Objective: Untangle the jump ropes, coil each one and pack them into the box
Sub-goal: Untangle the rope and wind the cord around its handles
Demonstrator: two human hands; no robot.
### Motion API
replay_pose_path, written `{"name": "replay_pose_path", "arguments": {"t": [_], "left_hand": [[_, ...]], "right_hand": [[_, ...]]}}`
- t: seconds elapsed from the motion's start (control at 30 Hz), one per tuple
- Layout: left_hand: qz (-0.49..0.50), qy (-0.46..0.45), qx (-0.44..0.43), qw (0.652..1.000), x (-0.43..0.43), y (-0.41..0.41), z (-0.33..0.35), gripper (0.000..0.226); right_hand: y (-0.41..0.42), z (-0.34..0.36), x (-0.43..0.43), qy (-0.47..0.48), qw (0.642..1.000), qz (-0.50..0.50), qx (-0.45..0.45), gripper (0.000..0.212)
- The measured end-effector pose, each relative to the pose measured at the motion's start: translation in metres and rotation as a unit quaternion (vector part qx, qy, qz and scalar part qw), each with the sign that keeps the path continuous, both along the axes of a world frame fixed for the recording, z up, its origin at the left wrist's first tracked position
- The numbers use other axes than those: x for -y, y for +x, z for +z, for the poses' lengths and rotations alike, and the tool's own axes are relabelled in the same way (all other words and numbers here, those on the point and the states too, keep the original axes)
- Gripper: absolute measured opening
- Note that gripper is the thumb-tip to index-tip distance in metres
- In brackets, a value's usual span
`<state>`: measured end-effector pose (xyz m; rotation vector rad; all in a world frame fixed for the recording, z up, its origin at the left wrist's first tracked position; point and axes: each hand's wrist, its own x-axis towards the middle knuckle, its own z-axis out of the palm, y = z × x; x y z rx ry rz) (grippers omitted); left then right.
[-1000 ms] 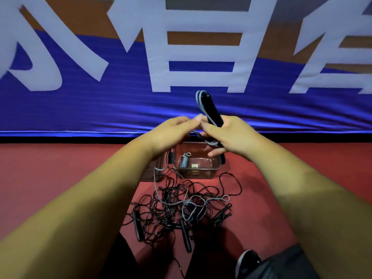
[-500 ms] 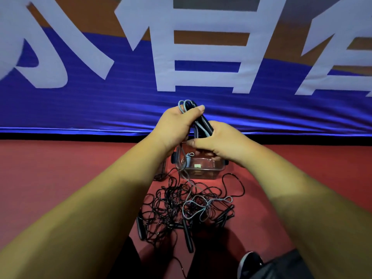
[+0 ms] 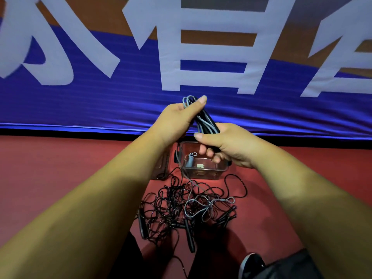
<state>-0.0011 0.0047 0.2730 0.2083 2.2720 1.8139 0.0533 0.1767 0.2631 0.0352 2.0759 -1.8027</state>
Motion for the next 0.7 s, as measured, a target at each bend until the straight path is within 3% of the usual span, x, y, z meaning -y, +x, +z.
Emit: {"name": "replay_pose_path", "arguments": {"t": [0.07, 0.17, 0.23, 0.3, 0.37, 0.47, 0.6, 0.7], "left_hand": [[-0.005, -0.037, 0.012, 0.999, 0.007, -0.002, 0.005, 0.072], [-0.050, 0.007, 0.051, 0.997, 0.016, -0.010, 0.003, 0.079], [-0.083, -0.001, 0.046, 0.995, 0.025, -0.014, -0.003, 0.062], [-0.139, -0.069, 0.007, 0.988, 0.035, -0.014, -0.008, 0.039], [-0.197, -0.119, 0.006, 0.973, 0.043, -0.013, -0.012, 0.035], [-0.210, -0.138, 0.004, 0.968, 0.044, -0.012, -0.015, 0.034], [-0.194, -0.062, -0.033, 0.978, 0.036, -0.009, -0.012, 0.017], [-0.214, 0.002, 0.018, 0.977, 0.033, -0.010, -0.012, 0.038]], "right_hand": [[-0.001, -0.001, -0.003, -0.005, 1.000, -0.011, 0.012, 0.018], [-0.003, -0.003, -0.006, -0.048, 0.998, -0.032, 0.014, 0.024], [-0.005, -0.003, -0.008, -0.090, 0.994, -0.057, 0.006, 0.026], [-0.009, -0.003, -0.011, -0.106, 0.991, -0.083, -0.002, 0.037], [-0.011, -0.003, -0.013, -0.107, 0.990, -0.089, -0.003, 0.046], [-0.005, 0.001, -0.017, -0.076, 0.997, -0.014, -0.007, 0.028], [0.003, 0.001, -0.015, 0.088, 0.976, 0.198, 0.013, 0.022], [0.005, 0.000, -0.009, 0.127, 0.957, 0.253, 0.065, 0.020]]}}
